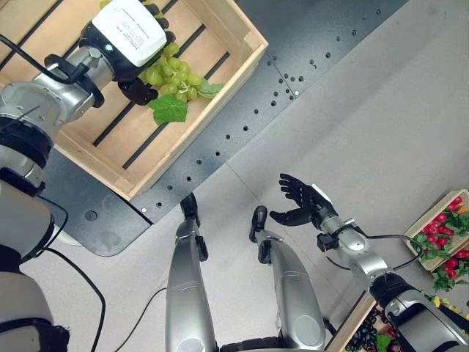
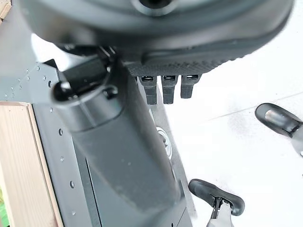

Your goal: Pick up the fruits from the basket on one side to the basket on the other side

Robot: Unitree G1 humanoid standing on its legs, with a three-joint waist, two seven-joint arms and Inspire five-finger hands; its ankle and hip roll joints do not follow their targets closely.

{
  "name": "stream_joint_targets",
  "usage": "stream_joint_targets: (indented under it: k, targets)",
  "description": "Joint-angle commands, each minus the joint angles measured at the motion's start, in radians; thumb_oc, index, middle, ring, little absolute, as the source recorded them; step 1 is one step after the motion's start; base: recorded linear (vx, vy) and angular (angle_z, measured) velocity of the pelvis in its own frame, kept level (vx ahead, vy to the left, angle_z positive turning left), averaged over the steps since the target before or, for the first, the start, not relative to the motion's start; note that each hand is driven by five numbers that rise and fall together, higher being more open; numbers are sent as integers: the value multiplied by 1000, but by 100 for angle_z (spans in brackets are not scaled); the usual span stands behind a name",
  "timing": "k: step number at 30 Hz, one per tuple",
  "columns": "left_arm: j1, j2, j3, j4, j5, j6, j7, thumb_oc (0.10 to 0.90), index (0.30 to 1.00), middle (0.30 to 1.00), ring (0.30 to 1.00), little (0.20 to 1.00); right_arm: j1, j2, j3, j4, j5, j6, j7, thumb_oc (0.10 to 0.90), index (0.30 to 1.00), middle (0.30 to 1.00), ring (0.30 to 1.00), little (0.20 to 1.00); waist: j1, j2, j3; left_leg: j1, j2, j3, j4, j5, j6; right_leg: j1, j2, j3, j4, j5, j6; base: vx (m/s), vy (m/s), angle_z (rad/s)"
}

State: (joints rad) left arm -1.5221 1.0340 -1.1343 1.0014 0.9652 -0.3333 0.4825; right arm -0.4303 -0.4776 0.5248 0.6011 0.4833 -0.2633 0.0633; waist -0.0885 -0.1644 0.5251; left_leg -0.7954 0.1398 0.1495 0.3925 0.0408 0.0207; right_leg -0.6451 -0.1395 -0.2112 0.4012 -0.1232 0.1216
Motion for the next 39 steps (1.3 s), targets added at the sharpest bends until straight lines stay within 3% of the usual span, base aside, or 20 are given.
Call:
stream_joint_targets:
  k: [1, 2, 3, 4, 5, 6, 14, 23, 27, 29, 30, 32, 34, 35, 37, 39]
  targets:
    - [-31, -34, -57, 88, -2, -36, -23, 800, 900, 900, 900, 900, 2, -51, -43, -69, 51, -69, -40, 800, 900, 900, 900, 900, -26, -33, -5, -20, 12, 27, 155, -169, -49, 86, -22, 22, -186, 144, 16, 0, 0, 0]
    - [-30, -37, -60, 81, -8, -66, -34, 800, 900, 900, 900, 900, 2, -50, -46, -71, 47, -70, -40, 800, 900, 900, 900, 900, -26, -32, -5, -19, 10, 28, 151, -169, -49, 84, -22, 23, -187, 147, 16, 0, 0, 0]
    - [-23, -40, -66, 67, -26, -94, -39, 745, 818, 818, 818, 818, -1, -51, -47, -78, 45, -68, -47, 800, 900, 900, 900, 900, -26, -30, -5, -18, 7, 28, 144, -168, -47, 80, -22, 24, -188, 150, 16, 0, 0, 0]
    - [-22, -41, -69, 61, -30, -117, -35, 552, 528, 528, 528, 528, -2, -51, -48, -80, 45, -69, -51, 800, 900, 900, 900, 900, -27, -29, -5, -18, 5, 30, 143, -168, -46, 79, -22, 24, -188, 150, 16, 0, 0, 0]
    - [-23, -42, -70, 61, -30, -133, -35, 460, 389, 389, 389, 389, -3, -51, -48, -80, 46, -69, -53, 800, 900, 900, 900, 900, -27, -29, -5, -18, 5, 30, 142, -168, -45, 78, -22, 24, -187, 150, 15, 0, 0, 0]
    - [-31, -46, -82, 51, -48, -174, -48, 400, 300, 300, 300, 300, -7, -53, -49, -77, 50, -69, -55, 800, 900, 900, 900, 900, -26, -26, -5, -14, 4, 32, 139, -168, -45, 78, -21, 25, -186, 151, 14, 0, 0, 0]
    - [-31, -52, -99, 10, -11, -257, -31, 400, 300, 300, 300, 300, -5, -51, -64, -67, 49, -66, -59, 800, 900, 900, 900, 900, -21, -16, -5, 26, 2, 32, 128, -171, -43, 109, -25, 22, -187, 147, 13, -12, -49, 0]
    - [16, -44, -89, -11, 38, -332, -59, 400, 300, 300, 300, 300, 20, -61, -92, -58, 60, -45, -45, 800, 900, 900, 900, 900, -11, 9, -5, 138, 6, 30, 115, -177, -51, 220, -32, 23, -192, 125, 5, -3, -59, -5]
    - [58, -25, -60, -32, -38, -231, -69, 400, 300, 300, 300, 300, 33, -71, -105, -63, 65, -37, -40, 800, 900, 900, 900, 900, -4, 24, -5, 191, 10, 31, 107, -178, -57, 273, -39, 19, -192, 110, 3, 1, -56, -5]
    - [96, -9, -16, -43, -178, -144, -52, 400, 300, 300, 300, 300, 52, -77, -111, -75, 64, -35, -42, 800, 900, 900, 900, 900, 2, 33, -5, 226, 11, 35, 102, -180, -60, 301, -43, 19, -188, 100, 2, 9, -55, -9]
    - [143, 2, 61, -51, -369, -80, -15, 400, 300, 300, 300, 300, 78, -77, -120, -91, 61, -43, -45, 800, 900, 900, 900, 900, 9, 39, -5, 257, 6, 33, 89, -178, -61, 326, -46, 19, -190, 93, 1, 10, -81, -11]
    - [248, 11, 234, -57, -560, -36, 37, 400, 300, 300, 300, 300, 133, -61, -136, -114, 42, -65, -46, 800, 900, 900, 900, 900, 22, 45, -5, 307, 1, 30, 68, -174, -63, 374, -49, 16, -200, 84, 0, 4, -100, -5]
    - [344, 2, 389, -63, -689, -65, 68, 400, 300, 300, 300, 300, 169, -46, -141, -131, 26, -82, -57, 800, 900, 900, 900, 900, 30, 48, -11, 343, -4, 27, 52, -170, -66, 409, -51, 13, -209, 77, -2, 15, -92, 2]
    - [434, -13, 522, -84, -738, -76, 66, 400, 300, 300, 300, 300, 198, -34, -145, -150, 16, -85, -66, 800, 900, 900, 900, 900, 35, 51, -29, 369, -6, 27, 37, -168, -69, 433, -53, 12, -218, 71, -4, 48, -94, 3]
    - [547, -48, 696, -117, -851, -103, 50, 400, 300, 300, 300, 300, 229, -21, -148, -168, -6, -88, -73, 800, 900, 900, 900, 900, 38, 58, -58, 409, -9, 27, 16, -166, -75, 471, -57, 12, -230, 61, -7, 63, -78, 0]
    - [627, -93, 820, -153, -986, -120, 29, 400, 300, 300, 300, 300, 253, -13, -146, -194, -44, -102, -81, 800, 900, 900, 900, 900, 38, 67, -87, 451, -10, 33, -9, -163, -80, 509, -60, 10, -244, 52, -12, 62, -57, 2]
